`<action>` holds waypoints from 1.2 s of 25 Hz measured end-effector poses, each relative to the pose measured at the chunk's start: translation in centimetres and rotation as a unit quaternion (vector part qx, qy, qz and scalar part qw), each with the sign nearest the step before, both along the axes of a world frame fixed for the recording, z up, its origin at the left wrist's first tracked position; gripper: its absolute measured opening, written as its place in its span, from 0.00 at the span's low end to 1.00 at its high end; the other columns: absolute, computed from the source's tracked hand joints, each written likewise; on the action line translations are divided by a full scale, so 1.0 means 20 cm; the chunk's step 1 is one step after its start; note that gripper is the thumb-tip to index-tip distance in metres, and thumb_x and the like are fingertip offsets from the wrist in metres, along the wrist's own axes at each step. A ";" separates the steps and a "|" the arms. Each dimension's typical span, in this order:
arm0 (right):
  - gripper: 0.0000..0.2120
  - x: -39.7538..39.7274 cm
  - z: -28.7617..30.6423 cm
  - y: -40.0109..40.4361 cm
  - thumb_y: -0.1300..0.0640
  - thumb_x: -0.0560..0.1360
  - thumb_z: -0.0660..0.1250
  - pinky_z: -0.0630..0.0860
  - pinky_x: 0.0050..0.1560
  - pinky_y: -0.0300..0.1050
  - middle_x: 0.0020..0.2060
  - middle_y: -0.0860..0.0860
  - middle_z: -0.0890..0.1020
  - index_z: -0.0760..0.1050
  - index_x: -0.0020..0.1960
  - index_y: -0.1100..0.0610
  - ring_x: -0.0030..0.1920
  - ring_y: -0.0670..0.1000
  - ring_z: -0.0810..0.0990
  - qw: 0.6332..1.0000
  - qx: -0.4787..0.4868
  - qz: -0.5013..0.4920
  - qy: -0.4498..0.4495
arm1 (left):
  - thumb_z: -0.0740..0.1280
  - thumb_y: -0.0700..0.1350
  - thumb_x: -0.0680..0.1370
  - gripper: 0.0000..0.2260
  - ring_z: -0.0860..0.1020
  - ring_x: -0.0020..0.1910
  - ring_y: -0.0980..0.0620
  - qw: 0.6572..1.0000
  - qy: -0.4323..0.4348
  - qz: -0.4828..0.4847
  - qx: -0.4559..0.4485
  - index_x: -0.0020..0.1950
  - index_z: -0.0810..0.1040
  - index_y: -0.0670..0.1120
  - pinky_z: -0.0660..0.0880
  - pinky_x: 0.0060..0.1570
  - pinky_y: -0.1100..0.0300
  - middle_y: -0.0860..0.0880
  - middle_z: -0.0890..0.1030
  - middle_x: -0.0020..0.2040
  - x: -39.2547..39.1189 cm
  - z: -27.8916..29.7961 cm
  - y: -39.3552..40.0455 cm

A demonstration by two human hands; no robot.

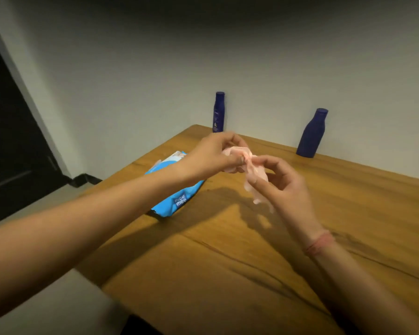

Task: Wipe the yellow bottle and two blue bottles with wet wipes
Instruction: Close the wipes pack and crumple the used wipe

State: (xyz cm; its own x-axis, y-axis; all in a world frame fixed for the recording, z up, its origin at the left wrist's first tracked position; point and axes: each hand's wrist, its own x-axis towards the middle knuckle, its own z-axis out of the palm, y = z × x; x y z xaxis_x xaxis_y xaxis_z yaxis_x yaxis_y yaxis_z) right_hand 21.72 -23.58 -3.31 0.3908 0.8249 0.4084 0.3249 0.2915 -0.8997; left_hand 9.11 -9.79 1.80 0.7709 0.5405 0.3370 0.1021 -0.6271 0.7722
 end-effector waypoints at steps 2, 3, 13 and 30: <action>0.14 -0.09 0.05 0.06 0.58 0.73 0.73 0.82 0.45 0.42 0.54 0.43 0.80 0.77 0.57 0.49 0.51 0.45 0.82 0.997 0.010 -0.030 -0.065 | 0.72 0.41 0.75 0.07 0.82 0.43 0.56 0.999 0.014 0.013 -0.031 0.53 0.80 0.45 0.79 0.39 0.66 0.50 0.82 0.46 -0.10 0.03 0.03; 0.12 -0.12 0.07 0.09 0.58 0.73 0.73 0.82 0.44 0.41 0.51 0.42 0.81 0.78 0.55 0.49 0.49 0.45 0.82 0.994 0.021 -0.048 -0.091 | 0.73 0.42 0.75 0.08 0.82 0.44 0.58 0.999 0.039 0.001 -0.027 0.53 0.80 0.48 0.77 0.40 0.68 0.52 0.83 0.47 -0.16 0.05 0.05; 0.10 -0.38 0.14 0.49 0.69 0.72 0.68 0.75 0.55 0.41 0.49 0.54 0.83 0.80 0.51 0.61 0.51 0.52 0.80 0.941 0.036 -0.053 -0.331 | 0.68 0.43 0.78 0.07 0.79 0.50 0.51 0.958 0.165 0.231 0.048 0.56 0.80 0.46 0.76 0.45 0.60 0.48 0.81 0.55 -0.63 -0.14 0.38; 0.10 -0.56 0.16 0.74 0.54 0.78 0.62 0.76 0.44 0.48 0.53 0.55 0.80 0.81 0.55 0.53 0.48 0.55 0.78 0.760 -0.215 0.019 -0.613 | 0.67 0.42 0.79 0.12 0.77 0.58 0.50 0.961 0.130 0.244 -0.028 0.63 0.76 0.47 0.75 0.50 0.60 0.47 0.78 0.61 -0.67 -0.23 0.41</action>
State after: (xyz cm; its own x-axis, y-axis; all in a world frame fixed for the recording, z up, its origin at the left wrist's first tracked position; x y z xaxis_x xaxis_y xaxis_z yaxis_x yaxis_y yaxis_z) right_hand 10.48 -8.78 -0.06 -0.0937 0.9864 0.1349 0.9945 0.0865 0.0583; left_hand -4.22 -1.68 -2.79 0.4761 0.8700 0.1284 0.5665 -0.4151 0.7119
